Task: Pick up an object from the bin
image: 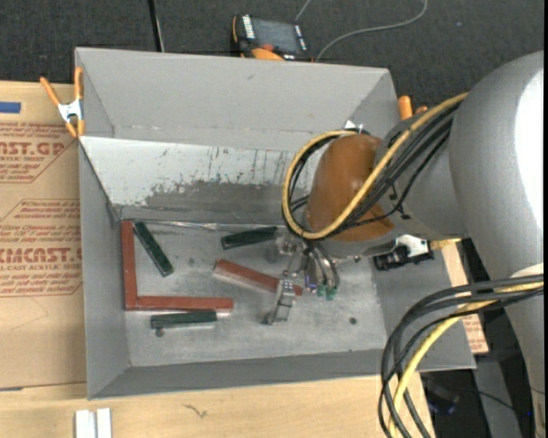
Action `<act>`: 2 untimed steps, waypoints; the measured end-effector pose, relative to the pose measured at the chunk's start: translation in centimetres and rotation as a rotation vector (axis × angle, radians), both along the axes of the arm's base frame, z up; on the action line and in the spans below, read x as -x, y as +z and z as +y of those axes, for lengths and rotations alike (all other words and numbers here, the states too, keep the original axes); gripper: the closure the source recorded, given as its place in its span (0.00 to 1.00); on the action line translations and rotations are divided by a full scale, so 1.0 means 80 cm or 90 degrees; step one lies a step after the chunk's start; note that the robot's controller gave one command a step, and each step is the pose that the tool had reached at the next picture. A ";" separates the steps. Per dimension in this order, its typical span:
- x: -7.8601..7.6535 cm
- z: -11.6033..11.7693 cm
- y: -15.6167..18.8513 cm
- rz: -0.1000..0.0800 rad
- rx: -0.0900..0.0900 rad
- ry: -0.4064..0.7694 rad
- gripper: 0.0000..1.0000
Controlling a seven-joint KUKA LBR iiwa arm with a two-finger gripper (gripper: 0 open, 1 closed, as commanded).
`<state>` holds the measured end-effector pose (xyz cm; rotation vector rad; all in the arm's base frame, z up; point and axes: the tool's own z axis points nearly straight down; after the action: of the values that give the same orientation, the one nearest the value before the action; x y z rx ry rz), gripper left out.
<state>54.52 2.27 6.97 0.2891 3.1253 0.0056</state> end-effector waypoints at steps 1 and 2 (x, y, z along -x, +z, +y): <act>0.001 -0.004 0.000 0.001 0.002 -0.002 1.00; -0.007 -0.023 0.169 -0.003 0.002 -0.068 1.00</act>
Offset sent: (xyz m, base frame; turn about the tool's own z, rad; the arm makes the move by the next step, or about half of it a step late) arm 0.0000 0.0000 0.0000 0.0000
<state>55.07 0.41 20.48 0.4557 3.0996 0.0020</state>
